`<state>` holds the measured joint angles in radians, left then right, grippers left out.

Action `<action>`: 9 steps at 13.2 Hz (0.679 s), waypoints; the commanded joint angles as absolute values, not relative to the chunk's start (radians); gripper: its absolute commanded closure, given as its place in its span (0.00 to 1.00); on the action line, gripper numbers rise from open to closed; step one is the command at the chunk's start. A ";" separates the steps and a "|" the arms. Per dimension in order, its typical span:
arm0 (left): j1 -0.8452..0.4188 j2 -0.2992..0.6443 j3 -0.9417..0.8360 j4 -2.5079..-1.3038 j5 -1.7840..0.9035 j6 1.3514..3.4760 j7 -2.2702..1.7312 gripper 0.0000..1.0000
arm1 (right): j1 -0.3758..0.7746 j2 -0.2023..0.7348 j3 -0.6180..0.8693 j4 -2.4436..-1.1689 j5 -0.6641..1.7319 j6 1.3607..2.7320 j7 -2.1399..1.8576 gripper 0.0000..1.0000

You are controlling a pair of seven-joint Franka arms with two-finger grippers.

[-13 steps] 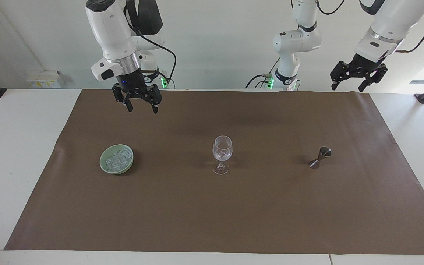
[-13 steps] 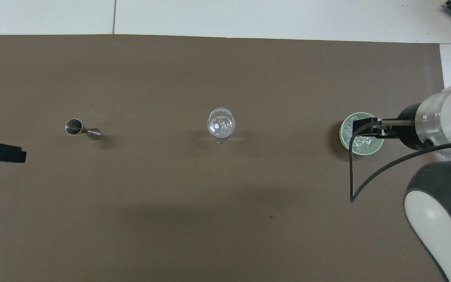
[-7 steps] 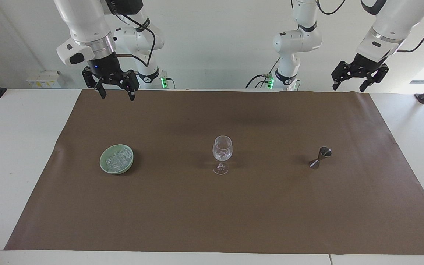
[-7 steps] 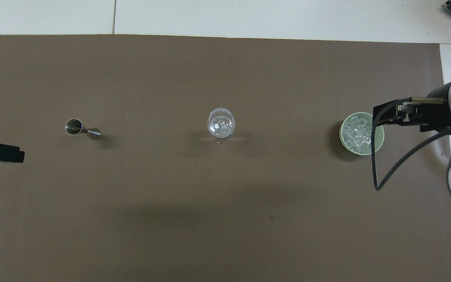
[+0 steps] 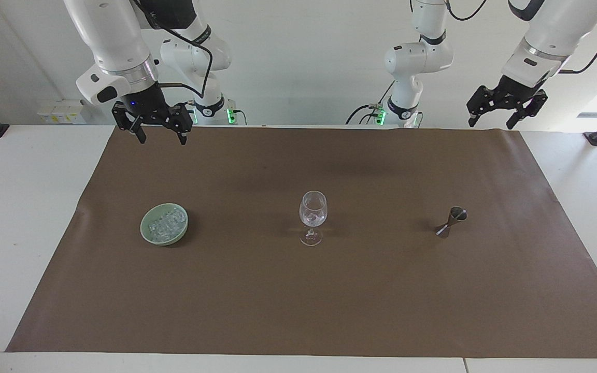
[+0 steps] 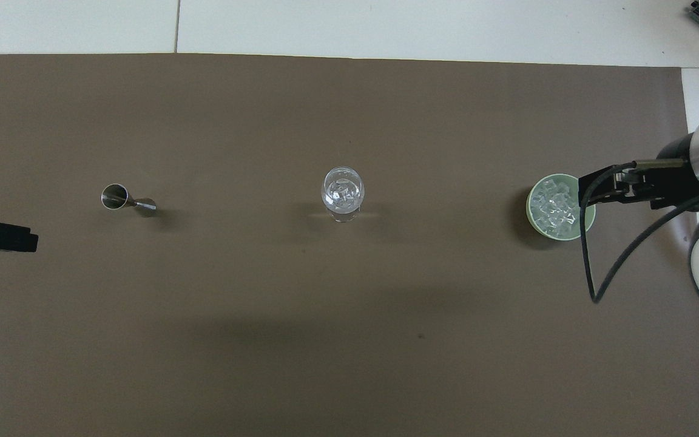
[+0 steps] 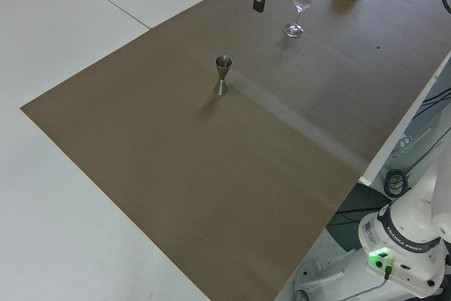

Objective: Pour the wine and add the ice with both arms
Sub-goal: 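Open the right gripper and release the green ice cup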

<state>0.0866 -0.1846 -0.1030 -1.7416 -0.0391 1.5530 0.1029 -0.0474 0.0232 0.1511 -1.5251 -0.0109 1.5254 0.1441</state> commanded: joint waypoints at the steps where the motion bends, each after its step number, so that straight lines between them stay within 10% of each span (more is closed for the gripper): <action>1: 0.087 -0.204 -0.101 -1.763 -0.041 1.565 0.094 0.00 | -0.052 -0.002 0.161 -1.555 0.011 1.522 0.120 0.00; 9: 0.087 -0.204 -0.100 -1.763 -0.041 1.565 0.094 0.00 | -0.054 0.000 0.163 -1.555 0.012 1.528 0.123 0.00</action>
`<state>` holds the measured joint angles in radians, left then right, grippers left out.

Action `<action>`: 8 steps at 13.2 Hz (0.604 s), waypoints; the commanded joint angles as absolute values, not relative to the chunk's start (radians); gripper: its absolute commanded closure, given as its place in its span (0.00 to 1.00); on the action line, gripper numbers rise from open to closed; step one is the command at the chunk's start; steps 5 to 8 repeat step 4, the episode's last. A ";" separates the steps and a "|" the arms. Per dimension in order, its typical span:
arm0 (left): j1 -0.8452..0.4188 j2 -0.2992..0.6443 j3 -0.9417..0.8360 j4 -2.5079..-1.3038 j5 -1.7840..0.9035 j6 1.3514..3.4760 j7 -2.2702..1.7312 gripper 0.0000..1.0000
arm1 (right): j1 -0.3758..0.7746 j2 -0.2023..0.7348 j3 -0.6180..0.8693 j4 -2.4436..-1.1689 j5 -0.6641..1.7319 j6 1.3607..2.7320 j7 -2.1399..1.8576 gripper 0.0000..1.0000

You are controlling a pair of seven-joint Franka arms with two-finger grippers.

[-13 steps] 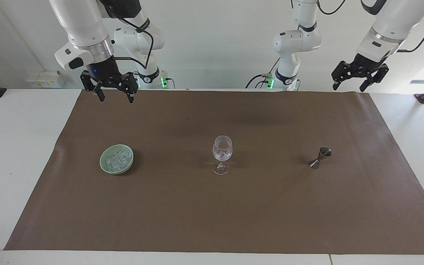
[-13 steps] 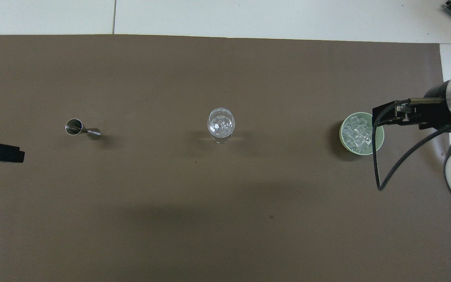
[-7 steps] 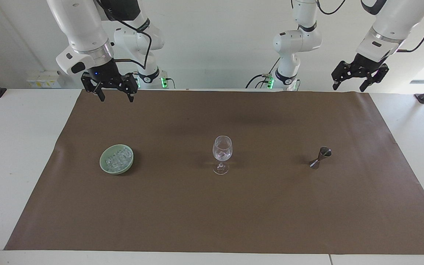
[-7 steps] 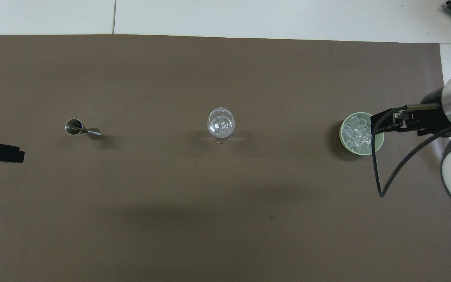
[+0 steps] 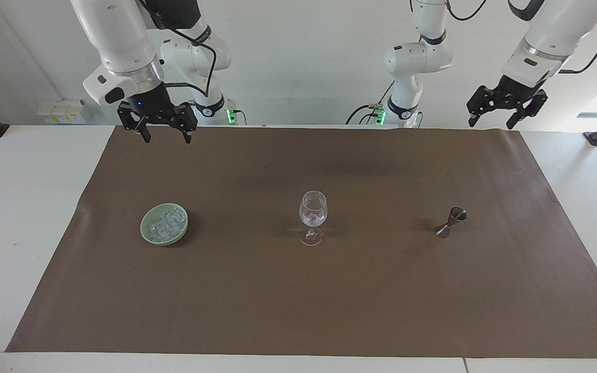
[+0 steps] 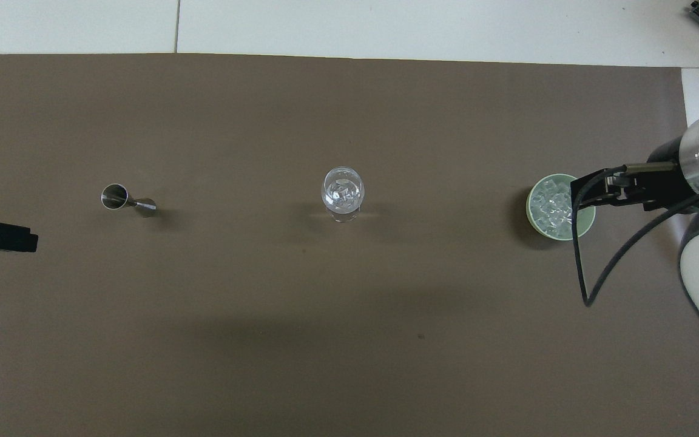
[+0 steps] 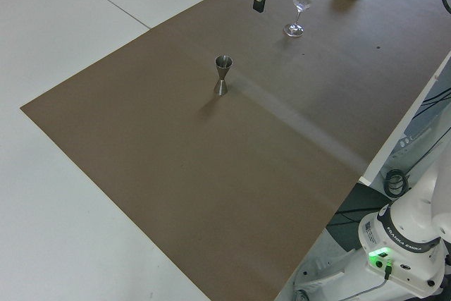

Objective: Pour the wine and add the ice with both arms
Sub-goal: 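Open the right gripper and release the green ice cup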

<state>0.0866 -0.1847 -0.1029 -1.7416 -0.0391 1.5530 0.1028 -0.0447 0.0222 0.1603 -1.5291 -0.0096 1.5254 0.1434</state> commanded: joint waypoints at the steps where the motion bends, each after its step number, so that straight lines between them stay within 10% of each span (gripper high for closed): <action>1: 0.087 -0.204 -0.100 -1.763 -0.041 1.565 0.094 0.00 | -0.054 0.002 0.163 -1.555 0.014 1.549 0.124 0.00; 8: 0.087 -0.204 -0.101 -1.763 -0.041 1.565 0.094 0.00 | -0.054 0.000 0.163 -1.565 0.012 1.588 0.120 0.00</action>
